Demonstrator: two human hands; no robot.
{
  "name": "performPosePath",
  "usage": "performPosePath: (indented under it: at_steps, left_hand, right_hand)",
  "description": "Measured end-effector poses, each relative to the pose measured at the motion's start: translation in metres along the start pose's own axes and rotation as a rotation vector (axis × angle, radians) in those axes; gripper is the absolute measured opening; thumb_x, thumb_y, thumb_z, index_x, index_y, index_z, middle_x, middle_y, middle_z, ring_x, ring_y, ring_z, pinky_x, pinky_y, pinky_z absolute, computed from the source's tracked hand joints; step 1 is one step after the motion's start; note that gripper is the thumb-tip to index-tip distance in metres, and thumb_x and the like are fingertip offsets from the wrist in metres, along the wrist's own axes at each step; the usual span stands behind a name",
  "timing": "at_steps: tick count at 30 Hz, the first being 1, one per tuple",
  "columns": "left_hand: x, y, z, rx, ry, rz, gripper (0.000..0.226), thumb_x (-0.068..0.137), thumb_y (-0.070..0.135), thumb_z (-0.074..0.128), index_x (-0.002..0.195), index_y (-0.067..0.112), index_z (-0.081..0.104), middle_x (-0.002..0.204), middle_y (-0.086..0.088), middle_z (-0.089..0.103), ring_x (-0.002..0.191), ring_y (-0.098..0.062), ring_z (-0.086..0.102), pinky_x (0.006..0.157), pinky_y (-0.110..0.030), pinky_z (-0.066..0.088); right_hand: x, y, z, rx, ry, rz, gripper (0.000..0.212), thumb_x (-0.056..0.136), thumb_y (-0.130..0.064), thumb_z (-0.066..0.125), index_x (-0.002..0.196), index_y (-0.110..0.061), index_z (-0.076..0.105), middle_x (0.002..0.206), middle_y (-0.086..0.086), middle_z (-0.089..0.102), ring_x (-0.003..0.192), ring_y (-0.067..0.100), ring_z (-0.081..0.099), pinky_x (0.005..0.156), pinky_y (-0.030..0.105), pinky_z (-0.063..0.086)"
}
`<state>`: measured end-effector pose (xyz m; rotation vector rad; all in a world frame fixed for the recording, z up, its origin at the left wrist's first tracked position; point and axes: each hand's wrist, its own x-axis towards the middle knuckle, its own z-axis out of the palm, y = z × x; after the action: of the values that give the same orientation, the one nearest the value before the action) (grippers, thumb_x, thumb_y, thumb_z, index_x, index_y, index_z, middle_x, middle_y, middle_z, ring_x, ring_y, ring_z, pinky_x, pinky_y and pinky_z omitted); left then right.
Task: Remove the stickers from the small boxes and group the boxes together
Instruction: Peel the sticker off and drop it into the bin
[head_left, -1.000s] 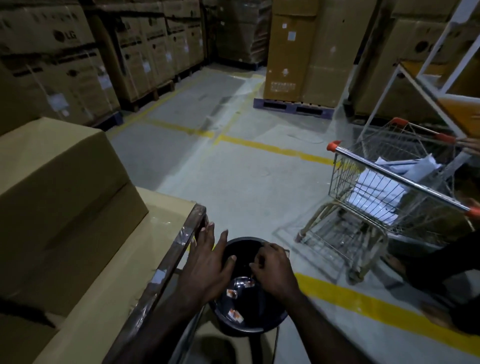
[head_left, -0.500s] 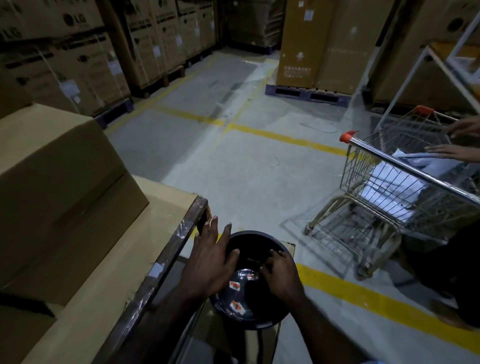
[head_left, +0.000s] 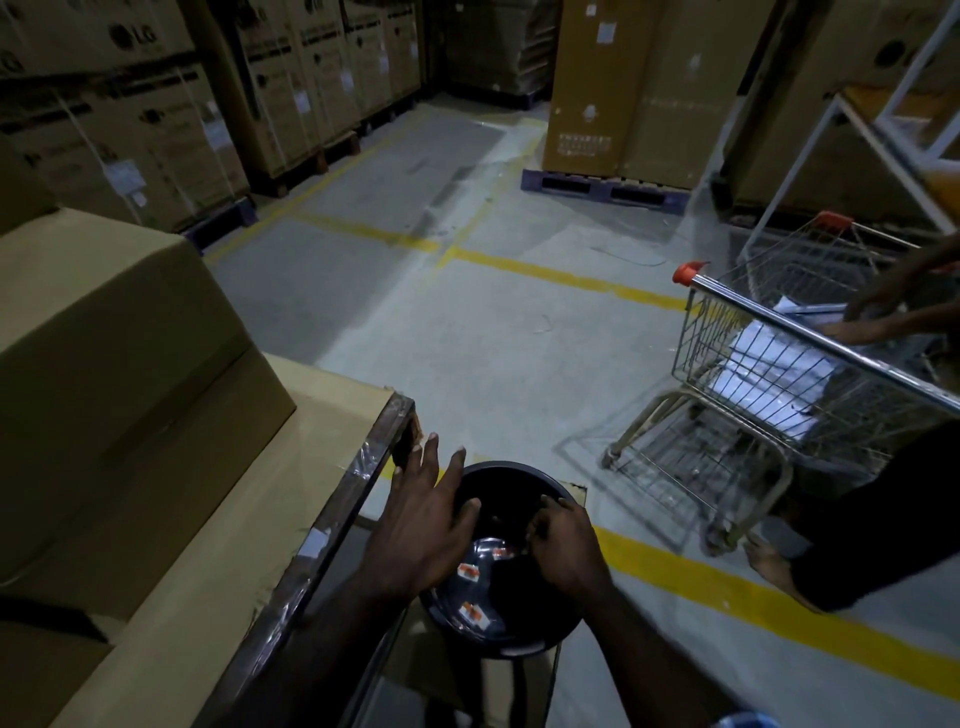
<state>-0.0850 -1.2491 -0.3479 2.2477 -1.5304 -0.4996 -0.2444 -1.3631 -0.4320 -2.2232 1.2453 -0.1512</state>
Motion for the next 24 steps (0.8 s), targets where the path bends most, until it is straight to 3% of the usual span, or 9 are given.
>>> performPosePath:
  at_steps: [2, 8, 12, 15, 18, 20, 24]
  left_hand:
    - [-0.002, 0.0, -0.001, -0.001, -0.001, 0.002, 0.063, 0.1, 0.045, 0.036, 0.154, 0.024, 0.011, 0.162, -0.005, -0.01, 0.148, -0.021, -0.014, 0.12, -0.042, 0.0]
    - [-0.007, -0.001, -0.005, -0.003, -0.006, 0.032, 0.063, 0.1, 0.043, 0.036, 0.154, 0.024, 0.011, 0.162, -0.006, -0.01, 0.148, -0.022, -0.012, 0.12, -0.043, 0.003]
    - [-0.012, -0.002, -0.007, -0.008, -0.015, 0.052, 0.063, 0.1, 0.042, 0.037, 0.154, 0.023, 0.012, 0.162, -0.006, -0.01, 0.148, -0.023, -0.01, 0.12, -0.044, 0.004]
    - [-0.017, -0.004, -0.008, -0.008, -0.016, 0.07, 0.063, 0.1, 0.041, 0.038, 0.154, 0.022, 0.013, 0.162, -0.007, -0.008, 0.148, -0.024, -0.009, 0.12, -0.044, 0.005]
    - [-0.022, -0.006, -0.009, -0.006, -0.017, 0.085, 0.062, 0.099, 0.04, 0.038, 0.154, 0.021, 0.014, 0.162, -0.007, -0.007, 0.148, -0.024, -0.008, 0.12, -0.045, 0.007]
    - [-0.026, -0.008, -0.01, -0.009, -0.02, 0.089, 0.062, 0.099, 0.04, 0.038, 0.154, 0.021, 0.014, 0.162, -0.007, -0.007, 0.148, -0.024, -0.008, 0.12, -0.044, 0.006]
    - [-0.032, -0.007, -0.014, -0.014, -0.017, 0.103, 0.063, 0.1, 0.04, 0.039, 0.154, 0.022, 0.014, 0.162, -0.007, -0.008, 0.148, -0.024, -0.009, 0.12, -0.044, 0.005]
  right_hand:
    - [0.0, 0.001, 0.001, 0.009, 0.005, 0.014, 0.018, 0.082, -0.013, 0.056, 0.078, -0.007, 0.073, 0.107, 0.012, 0.069, 0.111, 0.029, 0.058, 0.103, 0.034, 0.041]
    - [-0.006, -0.002, -0.001, -0.021, -0.021, 0.045, 0.024, 0.087, -0.02, 0.053, 0.082, -0.012, 0.075, 0.109, 0.01, 0.071, 0.123, 0.021, 0.052, 0.106, 0.028, 0.034]
    - [-0.008, 0.0, 0.002, 0.011, 0.037, 0.108, 0.007, 0.071, -0.019, 0.061, 0.069, -0.018, 0.067, 0.092, 0.006, 0.071, 0.106, 0.026, 0.061, 0.094, 0.032, 0.047]
    - [-0.019, -0.011, -0.005, 0.036, 0.066, 0.131, 0.02, 0.072, -0.011, 0.068, 0.06, -0.021, 0.056, 0.077, 0.004, 0.068, 0.094, 0.029, 0.063, 0.091, 0.03, 0.043]
    - [-0.022, -0.011, 0.0, 0.036, 0.051, 0.172, 0.015, 0.084, -0.016, 0.062, 0.072, -0.013, 0.071, 0.096, 0.009, 0.072, 0.11, 0.03, 0.06, 0.097, 0.032, 0.042]
    - [-0.023, -0.008, 0.003, 0.075, 0.049, 0.214, 0.022, 0.089, -0.025, 0.057, 0.083, -0.013, 0.074, 0.109, 0.011, 0.07, 0.114, 0.033, 0.058, 0.097, 0.034, 0.044]
    - [-0.032, -0.015, -0.002, 0.103, 0.134, 0.183, 0.026, 0.088, -0.033, 0.058, 0.082, -0.013, 0.074, 0.095, 0.005, 0.072, 0.102, 0.031, 0.062, 0.087, 0.035, 0.049]
